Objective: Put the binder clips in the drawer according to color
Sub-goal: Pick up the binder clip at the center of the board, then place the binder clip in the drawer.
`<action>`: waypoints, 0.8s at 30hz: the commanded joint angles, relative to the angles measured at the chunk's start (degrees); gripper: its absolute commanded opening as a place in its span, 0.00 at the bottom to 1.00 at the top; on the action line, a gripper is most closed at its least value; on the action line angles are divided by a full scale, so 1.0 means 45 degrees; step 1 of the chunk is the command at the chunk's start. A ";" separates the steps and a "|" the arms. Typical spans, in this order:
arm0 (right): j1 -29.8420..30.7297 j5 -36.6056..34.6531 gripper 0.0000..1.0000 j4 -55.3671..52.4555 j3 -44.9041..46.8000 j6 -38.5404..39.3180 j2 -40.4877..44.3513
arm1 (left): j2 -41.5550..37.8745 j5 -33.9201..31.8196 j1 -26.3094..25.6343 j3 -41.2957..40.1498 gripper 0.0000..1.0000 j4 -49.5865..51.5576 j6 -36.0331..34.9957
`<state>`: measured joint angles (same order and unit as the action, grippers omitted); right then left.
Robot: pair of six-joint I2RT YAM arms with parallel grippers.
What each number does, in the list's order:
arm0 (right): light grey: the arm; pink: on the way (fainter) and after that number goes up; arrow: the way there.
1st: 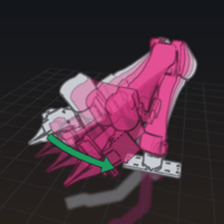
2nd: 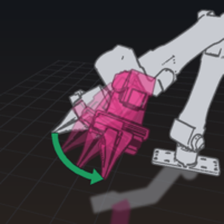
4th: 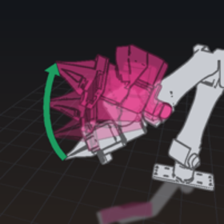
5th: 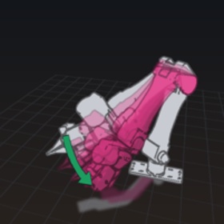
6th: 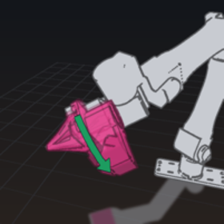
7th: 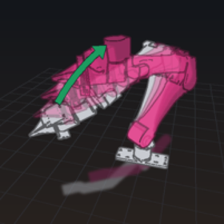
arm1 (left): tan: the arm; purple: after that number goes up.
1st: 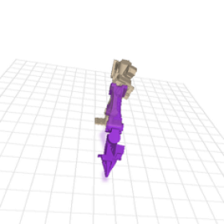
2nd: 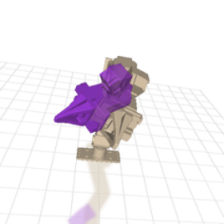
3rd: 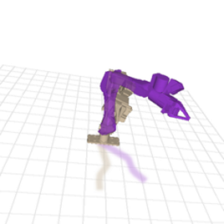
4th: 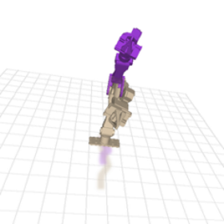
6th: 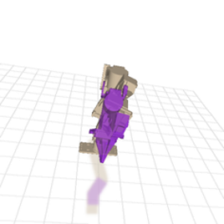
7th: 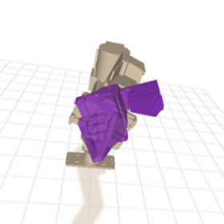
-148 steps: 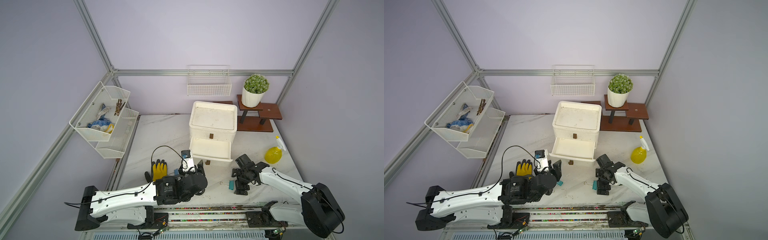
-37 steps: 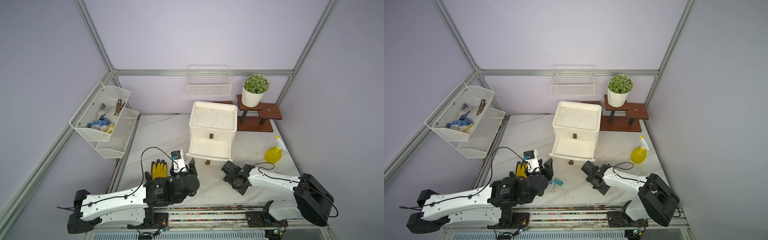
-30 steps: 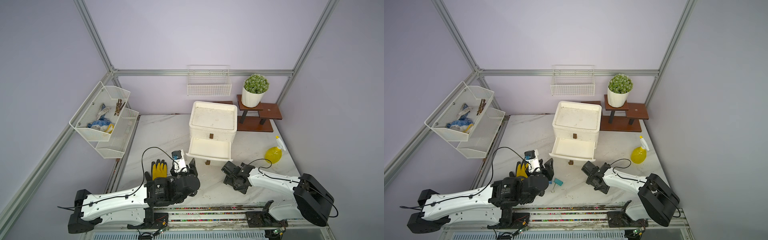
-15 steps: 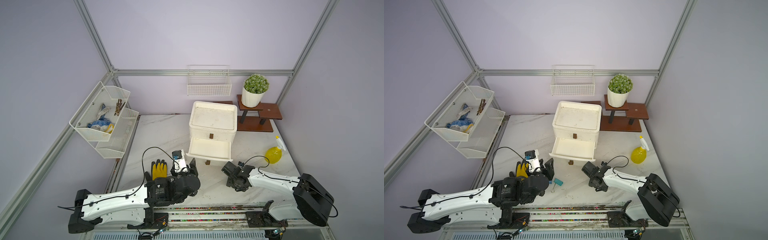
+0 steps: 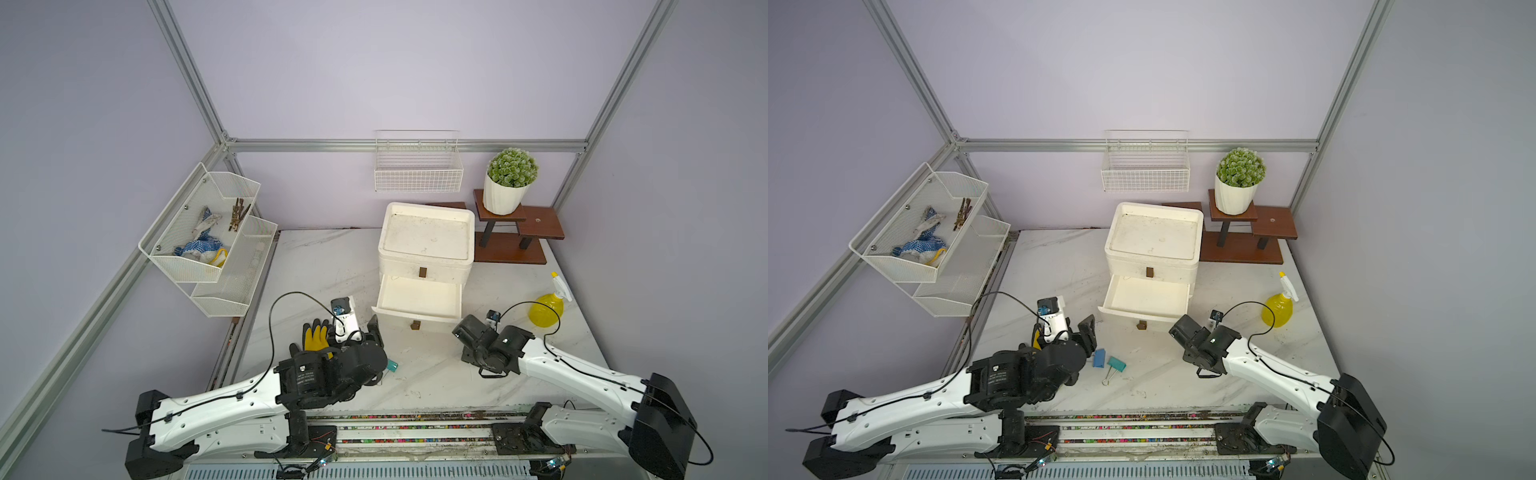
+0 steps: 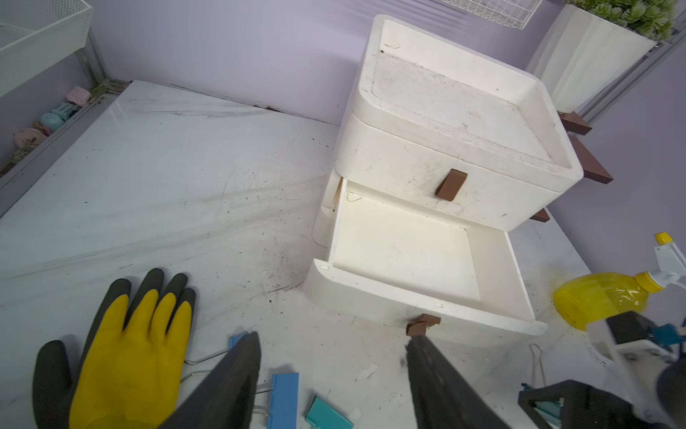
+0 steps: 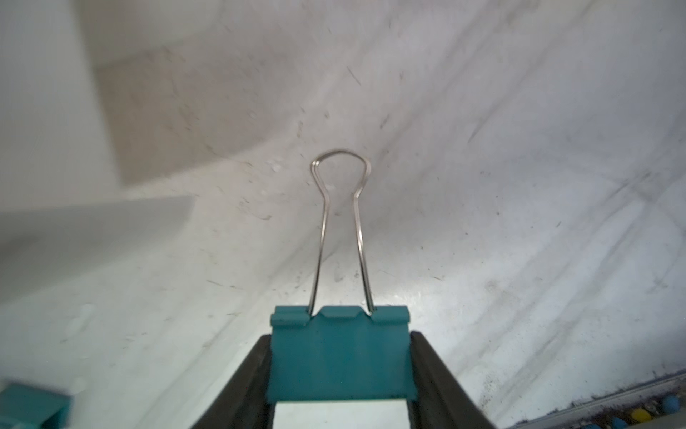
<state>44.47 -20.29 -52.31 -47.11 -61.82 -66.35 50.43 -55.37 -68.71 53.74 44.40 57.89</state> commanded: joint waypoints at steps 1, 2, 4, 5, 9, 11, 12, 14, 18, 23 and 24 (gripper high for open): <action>0.0134 -0.1283 0.24 -0.1213 -0.1845 0.0713 0.0828 | -0.1400 0.1828 0.1844 -0.0442 0.68 0.1793 0.0107; 0.0227 -0.1373 0.24 -0.1281 -0.2349 0.0776 0.0847 | -0.1805 0.2402 0.2520 -0.0671 0.69 0.2077 0.0143; 0.0475 -0.1545 0.24 -0.1336 -0.3386 0.0984 0.0572 | -0.2513 0.3486 0.3764 -0.1153 0.71 0.2315 0.0105; 0.0691 -0.1797 0.23 -0.1352 -0.3939 0.1049 0.0285 | -0.2762 0.4087 0.4379 -0.1333 0.72 0.2374 0.0055; 0.1336 -0.2258 0.24 -0.0595 -0.5816 0.1872 -0.1418 | -0.2388 0.6111 0.5881 -0.1639 0.73 0.2085 -0.0407; 0.1387 -0.2061 0.24 -0.0344 -0.6649 0.2203 -0.2557 | -0.1690 0.6735 0.6040 -0.1574 0.73 0.1776 -0.0557; 0.1407 -0.1935 0.24 -0.0156 -0.6915 0.2372 -0.3083 | -0.1375 0.7055 0.6059 -0.1534 0.73 0.1497 -0.0713; 0.1397 -0.1605 0.24 0.0052 -0.7181 0.2439 -0.3933 | -0.0890 0.7342 0.6067 -0.1430 0.73 0.1228 -0.0592; 0.1398 -0.1630 0.24 0.0539 -0.7025 0.2357 -0.5235 | -0.0886 0.8982 0.6256 -0.1956 0.74 -0.0799 -0.1406; 0.1393 -0.2453 0.24 0.0746 -0.7183 0.2502 -0.5907 | -0.0929 0.9706 0.6289 -0.2298 0.74 -0.1409 -0.1341; 0.1388 -0.2545 0.24 0.0784 -0.7199 0.2558 -0.5937 | -0.0949 0.9774 0.6300 -0.2282 0.74 -0.1391 -0.1360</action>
<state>50.52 -28.32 -50.50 -78.48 -51.53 -93.69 46.83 -14.96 -40.86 43.16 42.26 53.36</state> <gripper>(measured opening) 0.525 0.742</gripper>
